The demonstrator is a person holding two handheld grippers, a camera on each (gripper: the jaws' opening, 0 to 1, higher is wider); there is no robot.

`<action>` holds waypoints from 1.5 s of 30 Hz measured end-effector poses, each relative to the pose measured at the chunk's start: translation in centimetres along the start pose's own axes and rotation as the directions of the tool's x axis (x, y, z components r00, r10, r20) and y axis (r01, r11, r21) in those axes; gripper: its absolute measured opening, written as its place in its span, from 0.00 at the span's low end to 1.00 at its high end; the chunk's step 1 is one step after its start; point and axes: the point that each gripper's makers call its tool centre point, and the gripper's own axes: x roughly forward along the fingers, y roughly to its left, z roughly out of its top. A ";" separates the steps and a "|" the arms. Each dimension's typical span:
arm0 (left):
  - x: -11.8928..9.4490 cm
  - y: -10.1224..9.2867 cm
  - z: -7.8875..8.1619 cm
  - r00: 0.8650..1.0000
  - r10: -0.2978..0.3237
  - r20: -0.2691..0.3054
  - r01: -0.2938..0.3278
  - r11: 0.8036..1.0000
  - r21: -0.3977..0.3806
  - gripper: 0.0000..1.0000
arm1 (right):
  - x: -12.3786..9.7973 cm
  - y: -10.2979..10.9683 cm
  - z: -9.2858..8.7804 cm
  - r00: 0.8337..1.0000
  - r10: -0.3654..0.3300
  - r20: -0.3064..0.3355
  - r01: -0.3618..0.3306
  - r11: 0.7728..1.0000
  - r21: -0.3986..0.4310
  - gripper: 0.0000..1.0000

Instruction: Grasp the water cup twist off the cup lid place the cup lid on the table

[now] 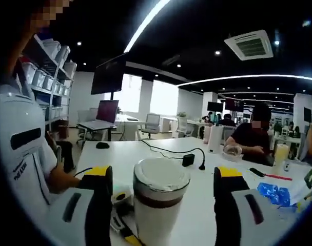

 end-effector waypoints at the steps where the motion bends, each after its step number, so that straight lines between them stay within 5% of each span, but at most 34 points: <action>1: 0.0 0.0 0.0 1.000 0.000 0.000 0.000 1.000 0.000 0.48 | -0.1 -0.6 -0.2 0.999 -0.053 -0.009 0.053 0.999 -0.001 0.88; 4: 0.0 0.0 0.0 1.000 0.000 -0.001 0.000 1.000 0.000 0.48 | -0.7 -1.9 -1.4 0.983 -0.169 -0.064 0.169 0.986 -0.016 0.87; 11: 0.0 0.0 -0.1 1.000 -0.001 -0.002 0.001 1.000 0.003 0.48 | -1.0 -1.7 -0.9 0.961 -0.275 -0.013 0.275 0.960 0.046 0.92; 17: 0.0 0.0 -0.1 1.000 -0.003 -0.003 0.003 1.000 0.005 0.48 | -0.5 -1.1 -0.6 0.906 -0.422 0.029 0.423 0.906 -0.019 0.95; 23: 0.0 0.0 -0.2 1.000 -0.006 -0.005 0.006 1.000 0.006 0.48 | 0.3 0.2 -0.2 0.907 -0.419 0.047 0.418 0.908 0.019 0.93; 26: 0.0 0.0 -0.2 1.000 -0.007 -0.006 0.007 1.000 0.006 0.48 | 0.2 0.5 0.8 0.908 -0.406 0.105 0.394 0.912 0.114 0.79; 28: 0.0 0.0 -0.2 1.000 -0.008 -0.007 0.008 1.000 0.007 0.48 | 0.2 0.5 0.9 0.909 -0.401 0.111 0.385 0.912 0.140 0.78; 33: 0.0 0.0 -0.2 1.000 -0.009 -0.008 0.009 1.000 0.009 0.48 | 0.6 0.3 -0.1 0.916 -0.397 0.065 0.385 0.912 0.141 0.70; 39: 0.1 -0.1 -0.3 1.000 -0.009 -0.009 0.009 1.000 0.012 0.48 | 0.0 0.0 0.4 0.910 -0.403 0.098 0.377 0.902 0.211 0.62; 45: 0.1 -0.1 -0.3 1.000 -0.010 -0.010 0.010 1.000 0.014 0.48 | -0.3 -0.5 0.3 0.902 -0.422 0.093 0.401 0.898 0.183 0.47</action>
